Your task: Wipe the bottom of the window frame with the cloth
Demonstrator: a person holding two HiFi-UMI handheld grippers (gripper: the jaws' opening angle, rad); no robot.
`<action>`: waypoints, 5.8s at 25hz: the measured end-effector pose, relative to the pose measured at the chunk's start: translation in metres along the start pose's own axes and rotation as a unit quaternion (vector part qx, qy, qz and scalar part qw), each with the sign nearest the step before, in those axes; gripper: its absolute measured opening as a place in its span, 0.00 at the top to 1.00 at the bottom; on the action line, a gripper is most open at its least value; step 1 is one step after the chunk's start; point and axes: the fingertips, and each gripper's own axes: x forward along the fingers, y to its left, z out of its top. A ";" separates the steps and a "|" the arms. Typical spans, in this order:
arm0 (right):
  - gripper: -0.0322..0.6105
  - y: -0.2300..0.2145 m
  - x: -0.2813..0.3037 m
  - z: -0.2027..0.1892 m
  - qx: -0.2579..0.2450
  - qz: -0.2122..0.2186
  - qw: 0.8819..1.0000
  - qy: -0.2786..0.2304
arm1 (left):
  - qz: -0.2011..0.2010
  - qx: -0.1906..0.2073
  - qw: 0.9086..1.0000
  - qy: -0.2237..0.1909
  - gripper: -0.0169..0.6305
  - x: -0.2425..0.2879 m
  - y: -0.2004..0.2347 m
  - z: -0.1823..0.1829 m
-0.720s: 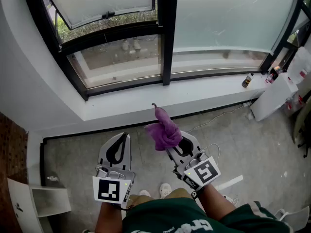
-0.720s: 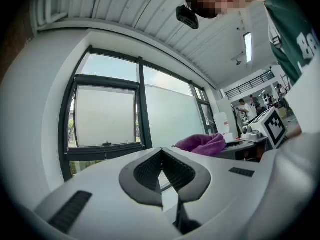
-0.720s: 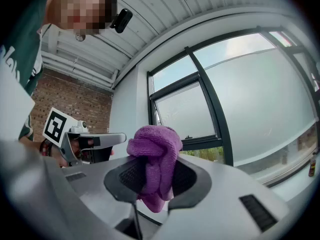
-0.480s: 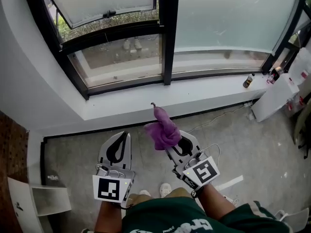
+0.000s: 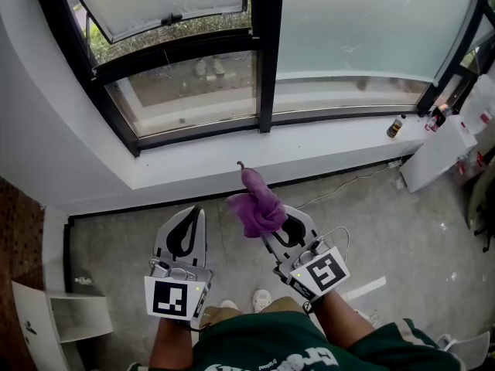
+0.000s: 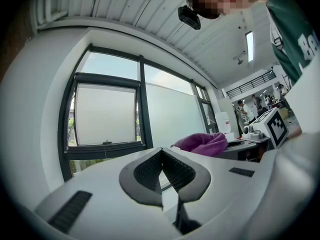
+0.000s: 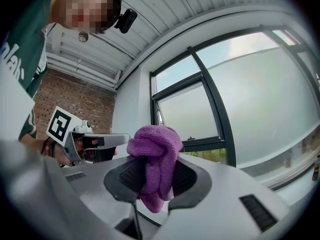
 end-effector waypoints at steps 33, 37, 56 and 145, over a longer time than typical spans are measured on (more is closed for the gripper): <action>0.77 -0.091 0.235 -0.050 -0.017 -0.028 0.999 0.008 | 0.022 0.030 0.999 -0.024 0.96 0.170 0.241 -0.052; 0.77 -0.116 0.329 -0.032 -0.024 -0.046 0.999 0.011 | -0.001 0.043 0.999 -0.020 0.96 0.229 0.313 -0.049; 0.77 -0.208 0.469 -0.049 -0.010 -0.100 0.994 0.044 | -0.076 -0.006 0.997 0.028 0.96 0.386 0.395 -0.108; 0.77 0.019 0.885 -0.719 0.087 0.090 0.935 0.332 | 0.131 -0.116 0.967 0.184 0.96 0.282 0.713 -0.682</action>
